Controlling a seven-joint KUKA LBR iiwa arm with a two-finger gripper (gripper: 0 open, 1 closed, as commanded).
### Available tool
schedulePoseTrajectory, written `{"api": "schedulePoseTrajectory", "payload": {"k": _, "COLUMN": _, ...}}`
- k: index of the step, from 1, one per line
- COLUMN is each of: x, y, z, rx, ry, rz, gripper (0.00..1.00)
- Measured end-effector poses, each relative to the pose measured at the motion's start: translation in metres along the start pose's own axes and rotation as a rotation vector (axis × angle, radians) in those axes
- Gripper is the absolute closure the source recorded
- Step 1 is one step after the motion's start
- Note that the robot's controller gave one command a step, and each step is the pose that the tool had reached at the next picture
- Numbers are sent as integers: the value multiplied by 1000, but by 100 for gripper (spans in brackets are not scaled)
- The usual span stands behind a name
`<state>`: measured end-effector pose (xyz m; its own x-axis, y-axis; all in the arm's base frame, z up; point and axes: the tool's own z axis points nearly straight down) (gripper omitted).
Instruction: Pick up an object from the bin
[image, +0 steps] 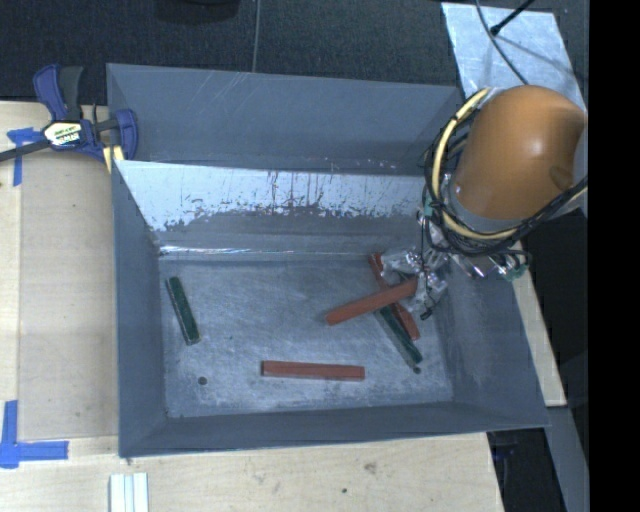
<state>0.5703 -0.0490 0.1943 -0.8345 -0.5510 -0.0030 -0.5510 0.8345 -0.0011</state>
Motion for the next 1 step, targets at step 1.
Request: {"api": "schedulePoseTrajectory", "payload": {"k": 1, "x": 0, "y": -2, "z": -11, "rx": 2, "ry": -3, "rz": -52, "gripper": 100}}
